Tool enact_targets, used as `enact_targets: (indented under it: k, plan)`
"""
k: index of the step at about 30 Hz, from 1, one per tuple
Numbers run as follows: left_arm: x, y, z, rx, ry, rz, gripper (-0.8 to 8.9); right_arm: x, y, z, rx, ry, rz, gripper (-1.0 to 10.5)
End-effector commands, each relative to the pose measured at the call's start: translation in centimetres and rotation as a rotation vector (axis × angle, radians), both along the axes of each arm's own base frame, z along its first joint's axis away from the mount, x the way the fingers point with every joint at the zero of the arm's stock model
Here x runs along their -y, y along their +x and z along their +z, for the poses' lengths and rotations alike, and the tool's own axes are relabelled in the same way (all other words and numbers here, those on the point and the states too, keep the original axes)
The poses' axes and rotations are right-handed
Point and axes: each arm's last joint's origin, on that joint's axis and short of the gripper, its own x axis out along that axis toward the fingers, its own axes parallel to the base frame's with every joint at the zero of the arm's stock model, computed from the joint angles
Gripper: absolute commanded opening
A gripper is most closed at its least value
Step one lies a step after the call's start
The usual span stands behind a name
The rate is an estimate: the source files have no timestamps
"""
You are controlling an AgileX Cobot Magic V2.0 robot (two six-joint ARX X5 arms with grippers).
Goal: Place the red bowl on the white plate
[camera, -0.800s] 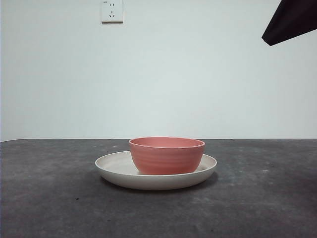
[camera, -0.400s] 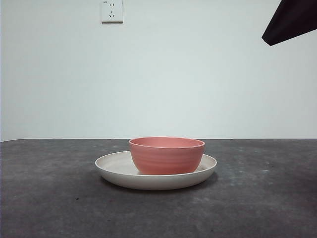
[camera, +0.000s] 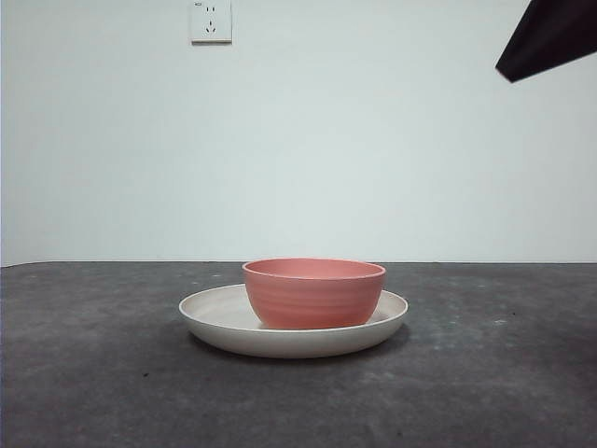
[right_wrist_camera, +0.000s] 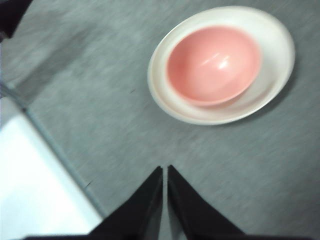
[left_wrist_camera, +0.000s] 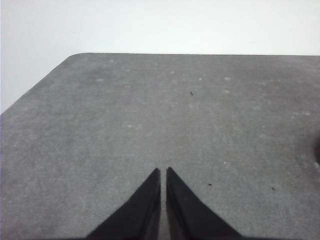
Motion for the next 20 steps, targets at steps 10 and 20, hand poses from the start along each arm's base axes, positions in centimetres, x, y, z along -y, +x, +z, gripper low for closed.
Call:
enact_targets:
  k: [10,20]
  plan:
    - [0.0,0.1,-0.8,-0.027,-0.004,0.003,0.2,6.3,-0.4,0.0,0.537,0.065,-0.521,0.1]
    - [0.0,0.1,-0.8,-0.027,-0.004,0.003,0.19,8.5,-1.1,-7.1,0.689,0.054,-0.796,0.1]
